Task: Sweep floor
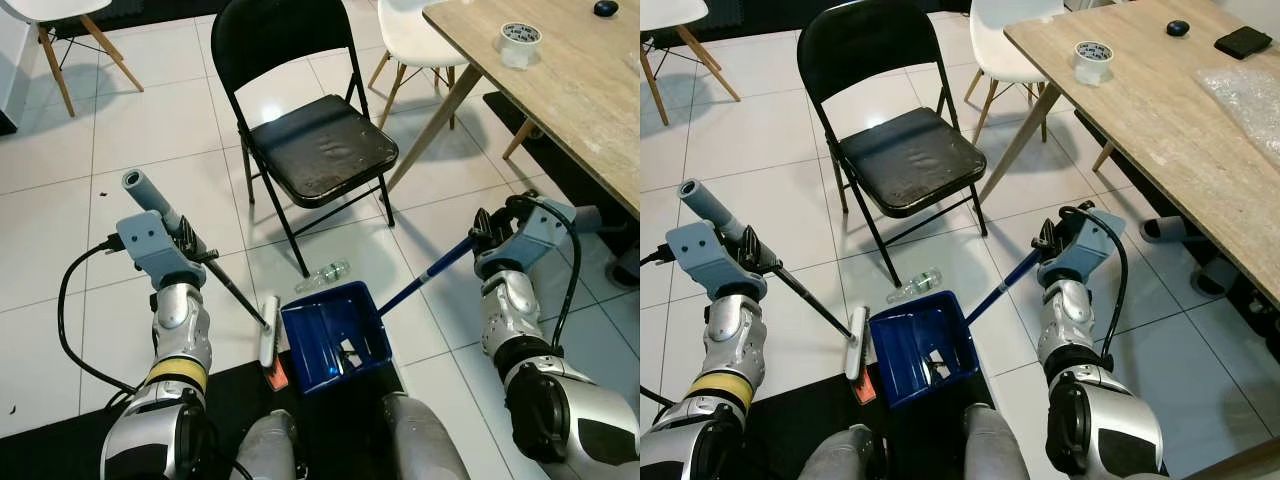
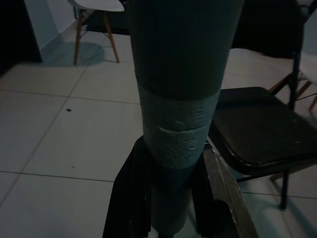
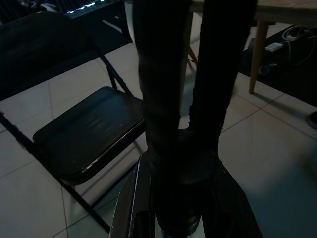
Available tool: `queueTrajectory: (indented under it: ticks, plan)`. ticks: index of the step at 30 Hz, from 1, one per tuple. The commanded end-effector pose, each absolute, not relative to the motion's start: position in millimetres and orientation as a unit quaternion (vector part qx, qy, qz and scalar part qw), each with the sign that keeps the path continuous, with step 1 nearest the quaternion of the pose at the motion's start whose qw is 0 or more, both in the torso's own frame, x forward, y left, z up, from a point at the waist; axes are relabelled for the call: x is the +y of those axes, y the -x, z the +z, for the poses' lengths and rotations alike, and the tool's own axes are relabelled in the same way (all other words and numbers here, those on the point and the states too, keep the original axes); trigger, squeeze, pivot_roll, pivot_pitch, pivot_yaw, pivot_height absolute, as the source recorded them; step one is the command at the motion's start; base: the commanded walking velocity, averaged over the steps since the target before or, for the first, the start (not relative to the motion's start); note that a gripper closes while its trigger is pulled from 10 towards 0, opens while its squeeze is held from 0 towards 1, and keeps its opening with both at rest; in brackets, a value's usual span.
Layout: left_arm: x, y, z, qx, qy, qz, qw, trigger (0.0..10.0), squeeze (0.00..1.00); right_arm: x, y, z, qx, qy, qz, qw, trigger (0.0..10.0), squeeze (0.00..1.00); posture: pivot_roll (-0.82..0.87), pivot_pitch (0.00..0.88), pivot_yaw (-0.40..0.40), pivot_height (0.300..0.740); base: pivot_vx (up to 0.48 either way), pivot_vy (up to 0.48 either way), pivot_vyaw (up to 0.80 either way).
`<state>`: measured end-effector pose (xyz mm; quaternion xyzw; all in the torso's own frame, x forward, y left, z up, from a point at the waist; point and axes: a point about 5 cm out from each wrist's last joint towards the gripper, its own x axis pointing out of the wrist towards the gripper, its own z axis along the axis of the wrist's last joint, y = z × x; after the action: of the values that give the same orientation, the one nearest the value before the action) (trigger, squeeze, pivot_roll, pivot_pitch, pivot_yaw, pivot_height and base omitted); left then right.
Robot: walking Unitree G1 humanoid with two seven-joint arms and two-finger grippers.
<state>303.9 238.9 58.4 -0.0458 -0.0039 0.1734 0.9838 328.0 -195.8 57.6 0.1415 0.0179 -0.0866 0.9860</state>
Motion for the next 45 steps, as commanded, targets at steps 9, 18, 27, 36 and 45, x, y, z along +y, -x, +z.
queueTrajectory:
  ticks: [9, 18, 27, 36, 45]
  plan:
    - [251, -313, 78, -0.035, 0.030, 0.199, 0.979, 10.0, 0.00, -183, -339, 69, 0.010, -0.132, -0.060, 0.989, 10.0, 0.00, 0.05, 0.070, -0.028, 0.740, 0.000, 0.000, 0.18]
    - [251, -311, 80, -0.036, 0.017, 0.168, 0.985, 10.0, 0.00, -182, -342, 73, 0.008, -0.129, -0.054, 0.990, 10.0, 0.00, 0.04, 0.093, -0.043, 0.740, 0.000, 0.000, 0.80]
    - [264, -303, 88, -0.082, 0.063, 0.198, 0.975, 10.0, 0.00, -186, -349, 83, 0.002, -0.142, -0.042, 0.989, 10.0, 0.00, 0.04, 0.099, -0.065, 0.740, 0.000, 0.000, 0.80]
    - [268, -297, 80, -0.051, 0.046, 0.223, 0.972, 10.0, 0.00, -183, -353, 88, -0.003, -0.151, -0.027, 0.988, 10.0, 0.00, 0.05, 0.090, -0.085, 0.740, 0.000, 0.000, 0.80]
    - [272, -290, 70, -0.024, 0.084, 0.256, 0.963, 10.0, 0.00, -183, -357, 95, -0.012, -0.160, -0.025, 0.987, 10.0, 0.00, 0.06, 0.109, -0.082, 0.740, 0.000, 0.000, 0.80]
